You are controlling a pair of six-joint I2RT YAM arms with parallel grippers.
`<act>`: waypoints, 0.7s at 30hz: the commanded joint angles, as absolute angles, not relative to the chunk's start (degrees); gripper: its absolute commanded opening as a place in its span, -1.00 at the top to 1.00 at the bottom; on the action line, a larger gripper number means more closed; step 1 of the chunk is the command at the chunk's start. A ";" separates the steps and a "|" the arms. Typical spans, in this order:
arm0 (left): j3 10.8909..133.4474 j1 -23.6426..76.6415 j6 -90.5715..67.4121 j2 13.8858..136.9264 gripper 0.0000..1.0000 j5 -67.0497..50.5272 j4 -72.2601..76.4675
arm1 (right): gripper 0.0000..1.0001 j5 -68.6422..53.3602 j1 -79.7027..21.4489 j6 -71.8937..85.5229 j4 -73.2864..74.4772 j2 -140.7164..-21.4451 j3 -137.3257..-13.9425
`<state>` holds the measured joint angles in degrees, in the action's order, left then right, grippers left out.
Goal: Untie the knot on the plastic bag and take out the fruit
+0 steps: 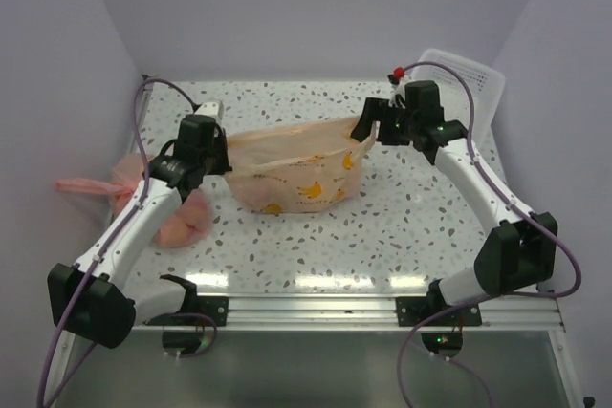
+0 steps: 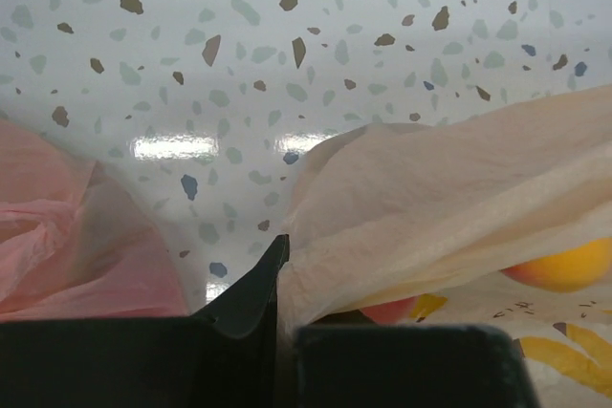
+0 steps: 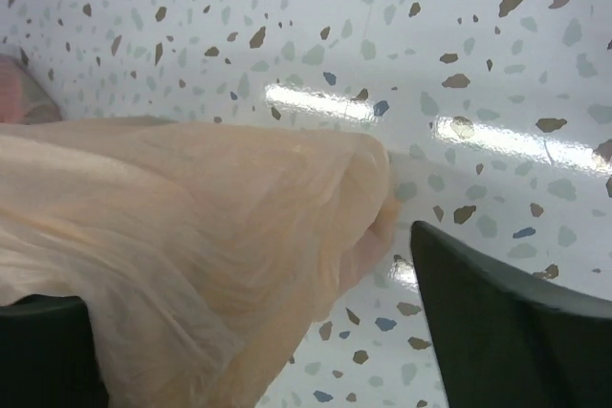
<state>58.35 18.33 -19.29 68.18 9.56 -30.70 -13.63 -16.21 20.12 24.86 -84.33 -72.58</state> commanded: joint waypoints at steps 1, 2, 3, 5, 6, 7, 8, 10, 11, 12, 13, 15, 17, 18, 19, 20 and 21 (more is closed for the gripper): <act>64.33 17.66 -23.02 65.83 1.00 4.05 -33.57 | -0.90 -15.81 -16.08 16.36 29.51 -81.13 -79.26; 65.64 17.67 -23.81 65.92 1.00 2.39 -33.92 | -0.97 -16.52 -16.87 15.83 30.49 -80.69 -80.15; 66.18 17.93 -24.17 66.35 1.00 1.94 -34.10 | -0.97 -17.13 -17.31 15.39 32.50 -80.16 -81.11; 67.58 18.80 -25.39 66.71 1.00 2.02 -34.72 | -0.97 -16.62 -18.97 13.80 34.18 -78.40 -83.58; 67.85 19.07 -25.66 66.62 1.00 2.37 -34.80 | -0.97 -14.78 -19.59 13.36 35.93 -77.70 -84.45; 68.20 19.42 -26.01 66.71 1.00 2.81 -34.80 | -0.98 -13.90 -20.30 12.32 36.82 -76.74 -86.73; 68.46 19.86 -26.45 66.71 1.00 3.33 -34.89 | -0.97 -12.76 -21.78 11.78 37.78 -76.38 -87.97; 68.47 20.21 -26.72 66.62 1.00 3.51 -34.81 | -0.97 -8.55 -23.63 10.21 40.42 -75.85 -91.91; 68.29 20.56 -26.81 66.53 1.00 3.86 -34.80 | -0.97 -7.13 -25.82 9.85 41.13 -75.59 -93.15; 68.03 20.65 -26.89 66.53 1.00 3.95 -34.72 | -0.97 -6.34 -26.80 9.50 42.09 -75.50 -94.21; 67.42 20.92 -27.07 66.45 1.00 4.04 -34.80 | -0.96 -5.63 -28.72 9.58 42.27 -75.32 -95.70; 66.36 21.18 -27.33 65.92 1.00 4.04 -34.54 | -0.79 -5.01 -31.10 10.37 41.49 -75.06 -95.89; 64.70 21.88 -28.03 65.48 1.00 4.04 -33.93 | -0.63 -2.48 -35.83 11.42 40.35 -74.71 -94.58; 64.08 22.15 -28.30 64.96 1.00 3.96 -33.75 | -0.48 -1.33 -37.51 11.69 38.78 -74.71 -93.87; 63.46 22.58 -28.91 64.78 1.00 4.04 -33.31 | -0.41 -0.36 -39.18 12.56 37.89 -74.79 -91.69; 62.24 23.46 -29.18 64.25 1.00 4.22 -33.05 | -0.37 1.30 -42.42 13.09 36.75 -74.88 -90.28; 61.53 23.99 -29.53 64.07 1.00 4.31 -32.87 | -0.32 2.19 -43.84 13.62 34.04 -75.23 -88.52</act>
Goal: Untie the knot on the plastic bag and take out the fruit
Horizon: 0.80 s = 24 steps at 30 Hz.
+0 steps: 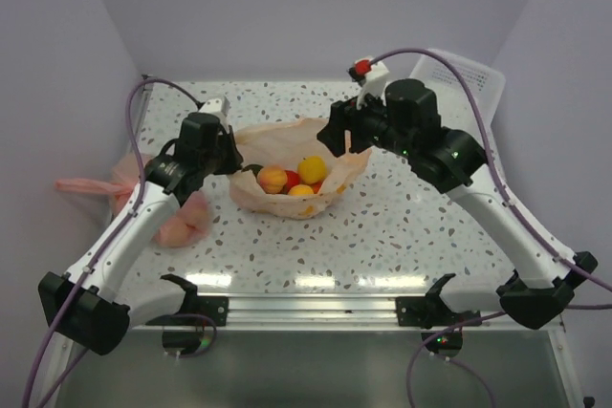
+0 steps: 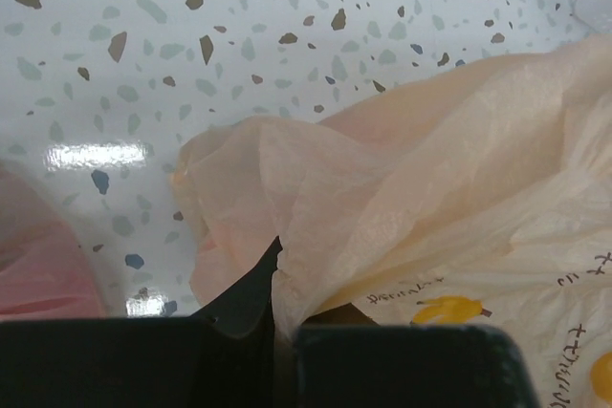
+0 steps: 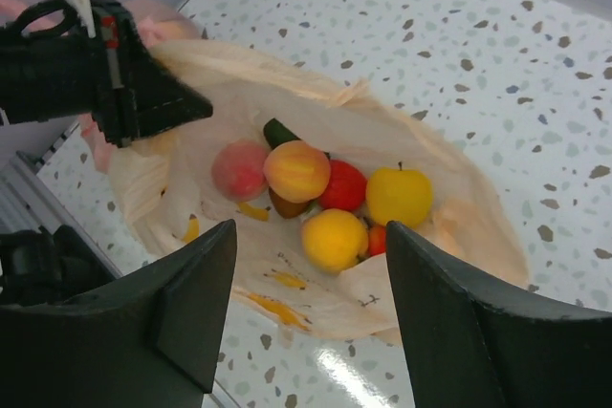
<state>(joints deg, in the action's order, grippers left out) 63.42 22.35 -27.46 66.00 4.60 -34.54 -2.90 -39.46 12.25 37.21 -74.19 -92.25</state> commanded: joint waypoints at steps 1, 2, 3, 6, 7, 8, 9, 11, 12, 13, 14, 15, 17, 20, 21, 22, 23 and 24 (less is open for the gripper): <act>60.83 24.52 -30.05 63.90 1.00 4.39 -32.35 | -0.29 3.15 -45.34 15.19 32.53 -75.50 -84.68; 59.43 25.74 -30.32 63.55 1.00 5.00 -32.17 | -0.27 4.47 -47.87 15.64 30.78 -75.76 -82.55; 58.54 26.19 -30.58 63.37 1.00 5.27 -31.56 | -0.22 5.35 -49.38 16.43 27.46 -76.63 -78.00; 54.59 27.42 -32.08 61.97 1.00 5.45 -30.33 | -0.13 7.64 -55.36 17.84 22.87 -78.92 -71.65; 53.54 27.51 -32.95 61.44 1.00 5.54 -29.45 | -0.11 7.47 -56.85 18.71 21.98 -80.58 -67.63; 51.44 27.60 -33.31 60.48 1.00 5.62 -28.92 | -0.10 7.56 -59.91 19.16 21.45 -81.55 -65.76; 50.29 27.60 -33.83 59.86 1.00 5.62 -28.48 | -0.08 7.56 -61.33 19.68 20.66 -82.35 -64.00; 47.48 27.60 -35.24 58.02 1.00 5.71 -26.99 | -0.08 5.99 -64.49 21.00 21.27 -84.98 -60.13; 46.50 27.60 -35.68 57.31 1.00 5.71 -25.85 | -0.08 4.93 -65.03 21.61 22.75 -85.77 -58.64; 45.62 27.68 -36.47 56.78 1.00 5.71 -25.23 | -0.08 2.49 -65.21 22.93 23.72 -86.65 -57.93; 43.88 27.77 -36.74 55.56 1.00 5.54 -24.62 | -0.08 1.42 -65.39 23.55 24.34 -87.18 -57.05; 43.16 27.69 -37.00 55.02 1.00 5.54 -23.65 | -0.08 0.71 -65.39 24.51 25.04 -86.93 -54.95; 41.41 27.69 -37.35 53.97 1.00 5.01 -23.03 | -0.08 0.18 -65.39 25.13 25.66 -85.18 -53.36; 39.56 27.77 -37.00 53.35 1.00 3.52 -21.98 | -0.14 0.18 -65.39 25.14 27.68 -83.15 -53.26; 39.03 27.77 -36.83 53.26 1.00 3.08 -21.45 | -0.18 0.18 -65.39 24.96 28.12 -81.40 -54.48; 38.59 27.86 -36.30 53.26 1.00 2.82 -21.18 | -0.19 0.18 -65.30 24.79 28.39 -80.26 -55.45; 37.80 27.95 -36.04 53.17 1.00 2.29 -20.92 | -0.19 0.35 -65.39 24.79 28.56 -79.11 -56.59; 37.45 28.04 -35.77 53.26 1.00 2.20 -20.74 | -0.19 0.79 -65.39 24.52 29.35 -77.19 -59.47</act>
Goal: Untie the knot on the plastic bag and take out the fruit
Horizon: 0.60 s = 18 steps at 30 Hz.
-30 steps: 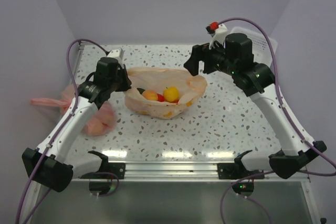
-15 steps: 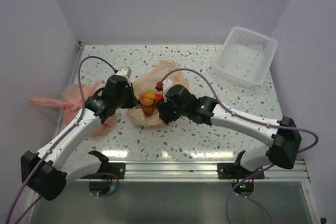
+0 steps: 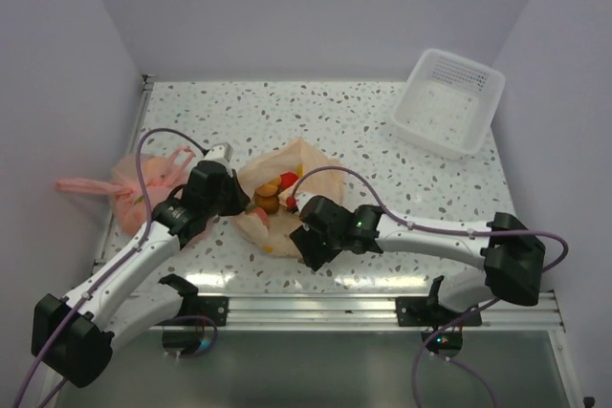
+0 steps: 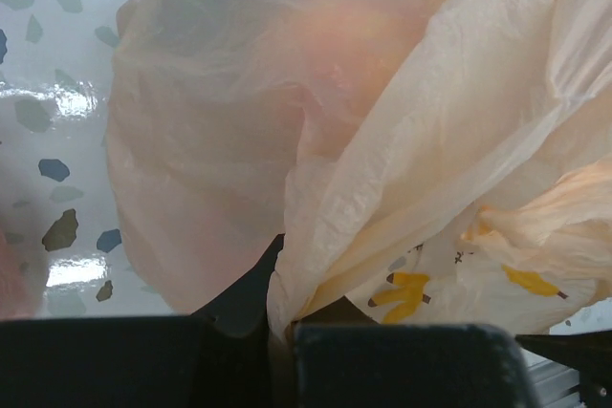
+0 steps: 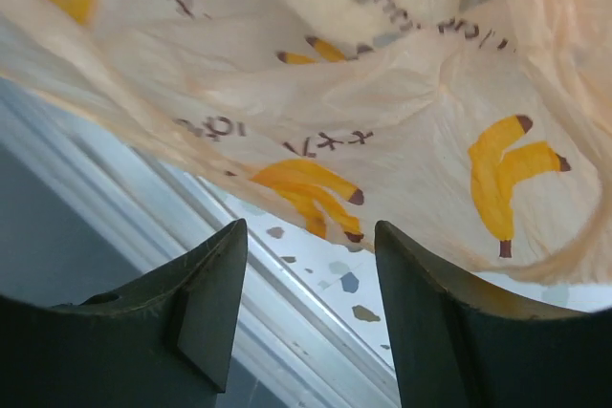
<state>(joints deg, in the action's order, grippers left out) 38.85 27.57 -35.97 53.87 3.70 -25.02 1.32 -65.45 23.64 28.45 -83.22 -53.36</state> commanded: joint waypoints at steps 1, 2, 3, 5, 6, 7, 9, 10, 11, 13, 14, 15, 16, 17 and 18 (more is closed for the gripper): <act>36.92 28.21 -35.34 53.17 1.00 2.11 -20.83 | -0.19 1.31 -65.39 24.26 30.05 -76.56 -61.24; 36.65 28.30 -35.16 53.00 1.00 1.94 -20.83 | -0.20 1.75 -65.39 24.17 30.75 -76.12 -63.09; 36.48 28.30 -34.98 52.82 1.00 1.85 -20.83 | -0.20 2.45 -65.39 23.73 31.63 -75.77 -66.59; 35.77 28.30 -34.81 52.21 1.00 1.67 -20.83 | -0.19 2.72 -65.48 23.29 31.90 -75.94 -69.68; 35.60 28.30 -34.72 52.12 1.00 1.58 -21.00 | -0.17 3.16 -65.39 22.68 31.64 -76.63 -72.48; 35.42 28.39 -34.72 51.77 1.00 1.67 -21.09 | -0.15 3.51 -65.39 22.33 31.12 -77.25 -73.64; 35.25 28.30 -34.80 51.68 1.00 1.67 -21.18 | -0.07 4.48 -65.39 21.19 29.45 -78.74 -76.01; 35.16 28.30 -34.72 51.59 1.00 1.76 -21.27 | -0.04 5.35 -65.39 20.83 29.01 -81.10 -76.55; 35.07 28.30 -34.80 51.42 1.00 1.84 -21.36 | 0.02 5.88 -65.22 20.57 28.22 -82.34 -76.81; 35.07 28.30 -35.15 51.15 1.00 1.93 -21.62 | 0.05 5.11 -63.91 20.83 25.50 -86.28 -76.38; 35.07 28.30 -35.24 51.07 1.00 2.02 -21.62 | 0.07 5.01 -63.11 21.27 24.62 -87.53 -75.85; 35.07 28.30 -35.24 50.89 1.00 2.11 -21.71 | 0.09 4.84 -62.15 22.66 23.22 -88.41 -73.94; 35.07 28.30 -35.24 50.71 1.00 2.20 -21.80 | 0.10 4.83 -59.88 23.46 22.25 -88.94 -72.35; 35.07 28.30 -35.24 50.45 1.00 2.37 -21.97 | 0.13 5.18 -58.46 24.42 21.11 -89.12 -70.42; 35.07 28.30 -35.16 50.36 1.00 2.37 -22.06 | 0.13 6.06 -57.06 27.22 19.35 -88.60 -65.79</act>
